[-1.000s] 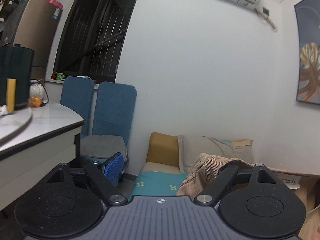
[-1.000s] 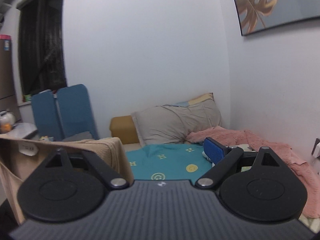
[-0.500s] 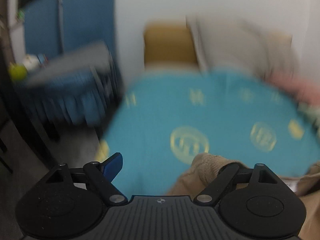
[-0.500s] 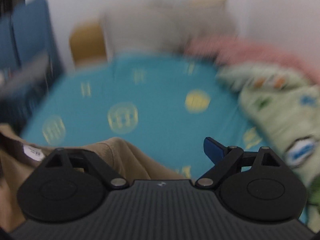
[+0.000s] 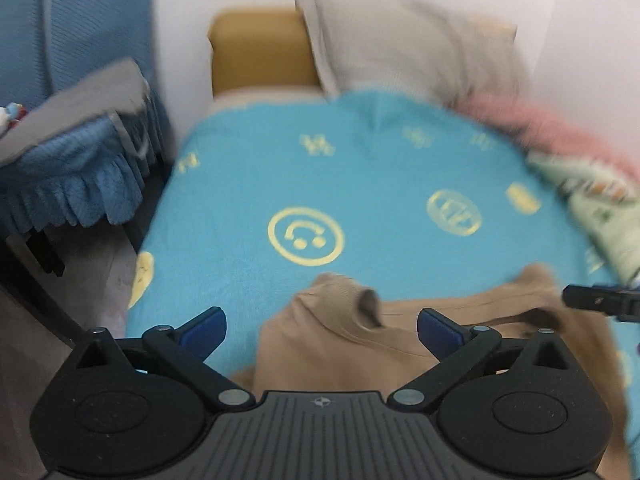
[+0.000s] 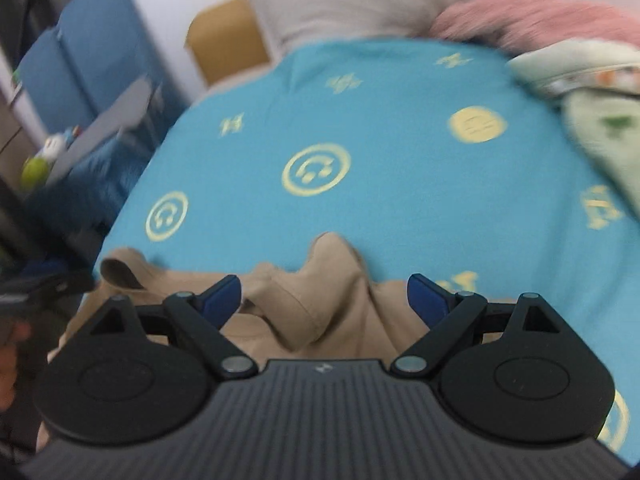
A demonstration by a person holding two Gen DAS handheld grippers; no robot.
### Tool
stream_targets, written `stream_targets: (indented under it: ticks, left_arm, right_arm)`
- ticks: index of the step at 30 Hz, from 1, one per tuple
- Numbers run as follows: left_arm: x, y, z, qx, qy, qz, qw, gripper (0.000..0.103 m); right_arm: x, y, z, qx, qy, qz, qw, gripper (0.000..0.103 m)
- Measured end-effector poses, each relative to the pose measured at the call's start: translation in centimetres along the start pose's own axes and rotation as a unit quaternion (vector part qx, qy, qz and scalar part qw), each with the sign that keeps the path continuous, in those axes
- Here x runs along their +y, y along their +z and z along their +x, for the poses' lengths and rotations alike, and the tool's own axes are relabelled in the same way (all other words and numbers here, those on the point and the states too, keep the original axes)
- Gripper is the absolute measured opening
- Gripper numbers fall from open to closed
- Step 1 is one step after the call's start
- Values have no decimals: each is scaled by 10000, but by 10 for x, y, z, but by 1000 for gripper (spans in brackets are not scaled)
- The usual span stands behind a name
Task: Fold clothes
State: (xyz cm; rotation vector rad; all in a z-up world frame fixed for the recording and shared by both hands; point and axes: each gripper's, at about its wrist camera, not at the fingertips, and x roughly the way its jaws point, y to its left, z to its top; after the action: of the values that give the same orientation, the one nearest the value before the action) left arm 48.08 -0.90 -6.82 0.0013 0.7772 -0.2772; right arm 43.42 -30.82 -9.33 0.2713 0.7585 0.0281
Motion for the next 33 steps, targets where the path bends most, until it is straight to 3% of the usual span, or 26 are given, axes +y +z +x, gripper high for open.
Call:
stream_targets:
  ticks: [3,9,13,17,23,28,33]
  left_arm:
    - [-19,-30,-63,-509,14,-118,9986,103]
    - [-29,-116,-179,-1146,176,-219,9930,103]
    - [-31,-171,-231,-1228,164,-454,9913,102]
    - [-25,-205,-257,-1067,131,-824,9908,99]
    - [13,-199,-250,-703,393,-1592,9840,96]
    - [56,-187,-199,-657,641,-2187,9715,88]
    - [90,-168,-138,-542,989,-2383,9646,82]
  right_arm:
    - [9,-27,-54,-550,-229,-43,9982,91]
    - [30,-99,-175,-1188,-74,57,9929,91]
    - [53,-141,-247,-1263,-17,-77,9920,91]
    - [66,-164,-300,-1349,233,89,9905,91]
    - [65,-184,-340,-1725,433,243,9837,91]
    - [50,-190,-316,-1579,241,340,9866,91]
    - [33,-182,-280,-1292,222,670,9891,91]
